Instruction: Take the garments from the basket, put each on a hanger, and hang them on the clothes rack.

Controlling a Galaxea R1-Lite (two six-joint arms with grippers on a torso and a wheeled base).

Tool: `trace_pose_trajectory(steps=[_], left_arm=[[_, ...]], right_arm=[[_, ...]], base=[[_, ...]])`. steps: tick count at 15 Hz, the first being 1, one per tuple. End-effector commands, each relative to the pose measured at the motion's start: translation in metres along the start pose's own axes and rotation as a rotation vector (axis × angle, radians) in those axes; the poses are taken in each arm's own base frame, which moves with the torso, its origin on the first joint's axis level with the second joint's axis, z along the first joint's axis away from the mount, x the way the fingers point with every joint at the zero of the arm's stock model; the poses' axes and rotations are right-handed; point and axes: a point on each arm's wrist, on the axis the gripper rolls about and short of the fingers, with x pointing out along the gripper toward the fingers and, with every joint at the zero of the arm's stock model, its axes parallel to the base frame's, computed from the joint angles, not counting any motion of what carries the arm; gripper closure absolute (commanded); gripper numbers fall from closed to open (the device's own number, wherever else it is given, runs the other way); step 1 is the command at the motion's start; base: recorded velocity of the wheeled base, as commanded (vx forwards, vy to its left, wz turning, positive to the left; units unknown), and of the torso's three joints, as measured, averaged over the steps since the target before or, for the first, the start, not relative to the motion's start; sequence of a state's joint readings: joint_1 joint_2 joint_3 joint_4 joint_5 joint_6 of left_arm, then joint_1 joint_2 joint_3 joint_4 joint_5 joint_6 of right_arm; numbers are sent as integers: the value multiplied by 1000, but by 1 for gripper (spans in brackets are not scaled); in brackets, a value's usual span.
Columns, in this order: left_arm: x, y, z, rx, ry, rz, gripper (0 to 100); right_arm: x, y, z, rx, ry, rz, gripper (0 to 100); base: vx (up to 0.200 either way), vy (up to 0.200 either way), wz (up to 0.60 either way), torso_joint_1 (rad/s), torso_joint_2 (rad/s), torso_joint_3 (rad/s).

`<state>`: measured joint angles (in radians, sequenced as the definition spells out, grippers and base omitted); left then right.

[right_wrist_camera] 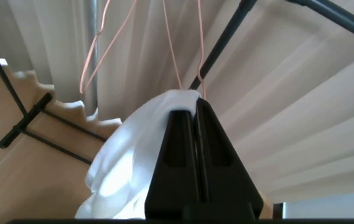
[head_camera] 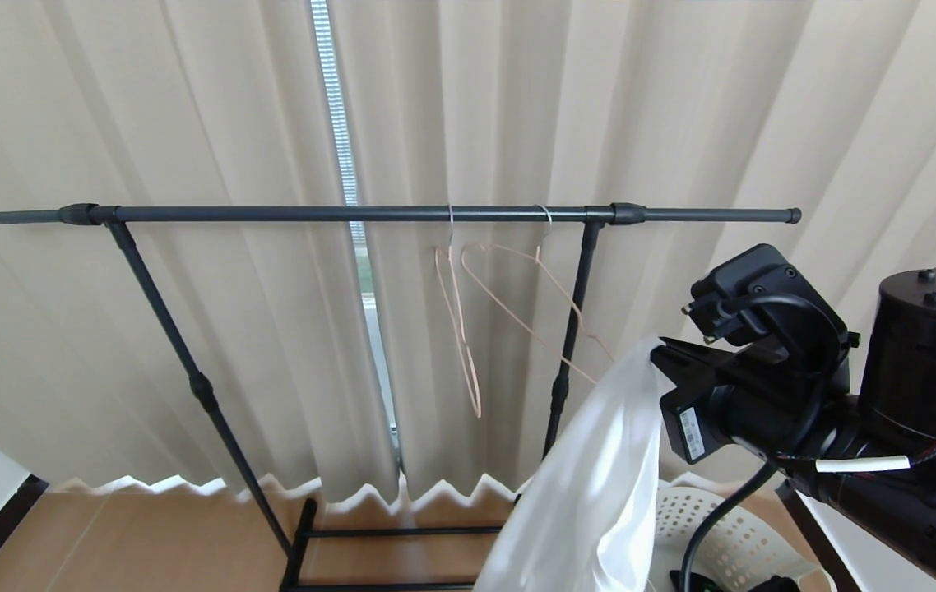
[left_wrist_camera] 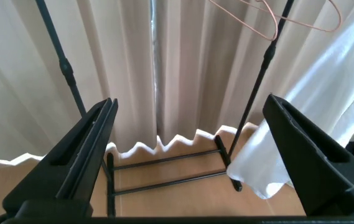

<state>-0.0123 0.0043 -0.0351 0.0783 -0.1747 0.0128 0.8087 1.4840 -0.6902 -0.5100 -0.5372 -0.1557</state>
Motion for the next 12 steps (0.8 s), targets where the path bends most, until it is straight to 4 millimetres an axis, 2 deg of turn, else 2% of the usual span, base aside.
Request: trace_pose_trajectory(steps=[1,9,10,12], left_arm=[[0,0,0,0,-1,0,0],[1,0,2,46,17,-1,0],[4,1,10,58,58,-17,0],[27,4,54,-58,187,-59,0]], right_arm=[[0,0,0,1,0,1,100],[2,2,1,0,-3,-19,100],[2,4,5,-1,-10,-19,100],[3,4,24,9,-25,-14,100]], base=[[-200,0,0,2,12,2],[0,0,0,0,0,0],[0,0,0,0,0,0],[0,0,0,0,0,0]])
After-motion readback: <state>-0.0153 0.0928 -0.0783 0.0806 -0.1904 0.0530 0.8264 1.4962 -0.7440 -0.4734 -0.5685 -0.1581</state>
